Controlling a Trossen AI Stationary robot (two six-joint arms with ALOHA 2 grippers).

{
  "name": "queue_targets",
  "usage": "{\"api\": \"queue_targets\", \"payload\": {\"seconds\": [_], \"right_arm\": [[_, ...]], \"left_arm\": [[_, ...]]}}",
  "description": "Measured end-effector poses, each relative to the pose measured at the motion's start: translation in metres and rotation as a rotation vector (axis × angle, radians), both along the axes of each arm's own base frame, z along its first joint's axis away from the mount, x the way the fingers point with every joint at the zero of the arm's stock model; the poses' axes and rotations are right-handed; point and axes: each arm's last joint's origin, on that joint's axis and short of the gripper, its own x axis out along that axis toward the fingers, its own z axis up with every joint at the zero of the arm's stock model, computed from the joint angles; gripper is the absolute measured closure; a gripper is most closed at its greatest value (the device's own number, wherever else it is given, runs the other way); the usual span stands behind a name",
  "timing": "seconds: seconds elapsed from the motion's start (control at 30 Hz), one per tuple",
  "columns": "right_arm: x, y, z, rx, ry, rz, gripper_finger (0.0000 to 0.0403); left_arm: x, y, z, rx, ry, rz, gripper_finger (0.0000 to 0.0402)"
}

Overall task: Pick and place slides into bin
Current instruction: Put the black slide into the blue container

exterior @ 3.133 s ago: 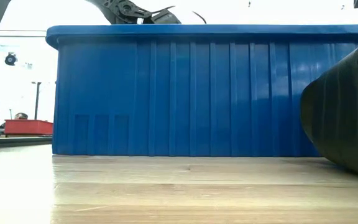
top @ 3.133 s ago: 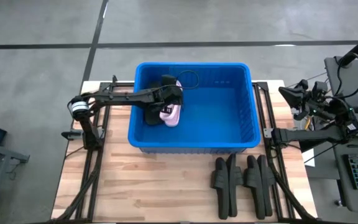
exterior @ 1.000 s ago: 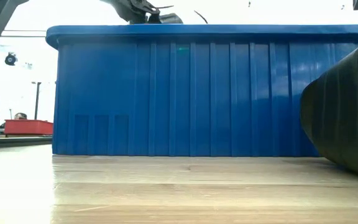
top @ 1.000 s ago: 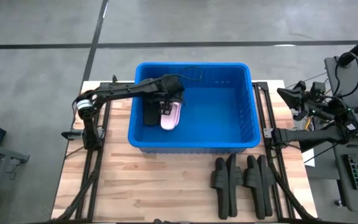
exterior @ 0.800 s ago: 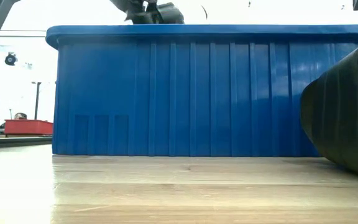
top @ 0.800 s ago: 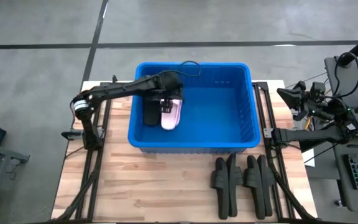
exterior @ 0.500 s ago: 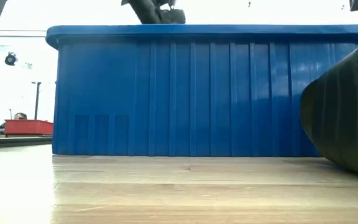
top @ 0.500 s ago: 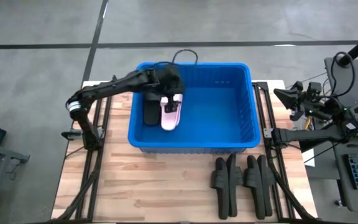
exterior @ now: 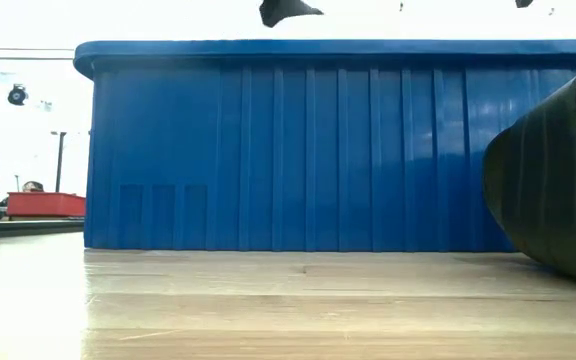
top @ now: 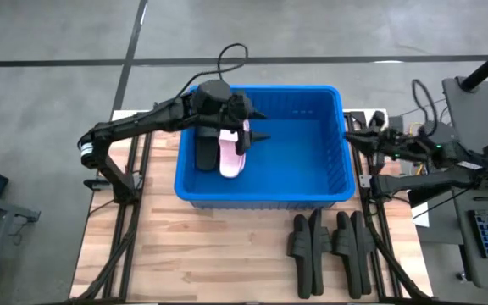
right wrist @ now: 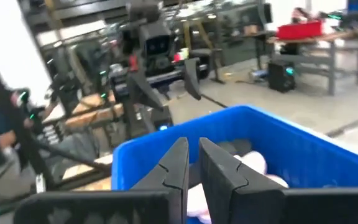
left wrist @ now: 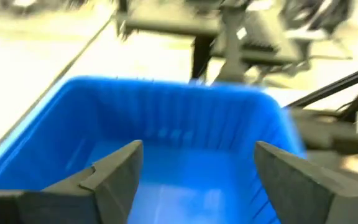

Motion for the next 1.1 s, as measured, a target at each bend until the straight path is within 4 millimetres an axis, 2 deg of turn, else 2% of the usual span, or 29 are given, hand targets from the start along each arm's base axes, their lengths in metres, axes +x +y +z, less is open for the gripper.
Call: {"api": "queue_targets", "payload": {"seconds": [0.23,0.4,0.43,0.57,0.7,0.9,1.1], "right_arm": [[0.032,0.003,0.008,-0.12,-0.033,0.091,0.0352],[0.04,0.003,0.018,-0.071,-0.142,0.093,0.034],[0.04,0.003,0.019,-0.064,-0.153,0.092,0.0339],[0.04,0.004,0.02,-0.033,-0.172,0.125,0.0339],[0.04,0.008,0.02,-0.004,-0.18,0.285,0.032],[0.047,0.016,0.029,0.084,-0.175,0.47,0.0258],[0.071,0.029,0.045,0.051,-0.137,0.552,0.0195]], "left_arm": [[0.007,-0.027,0.013,0.023,-0.123,-0.078,0.0254],[0.008,-0.039,0.026,-0.041,-0.237,-0.09,0.0374],[0.007,-0.041,0.029,-0.051,-0.255,-0.091,0.0388],[-0.007,-0.05,0.047,-0.041,-0.34,-0.036,0.0386],[-0.032,-0.059,0.063,-0.04,-0.365,0.041,0.0385],[-0.079,-0.068,0.076,-0.009,-0.293,0.185,0.0385],[-0.118,-0.071,0.079,0.0,-0.207,0.206,0.0385]]}}
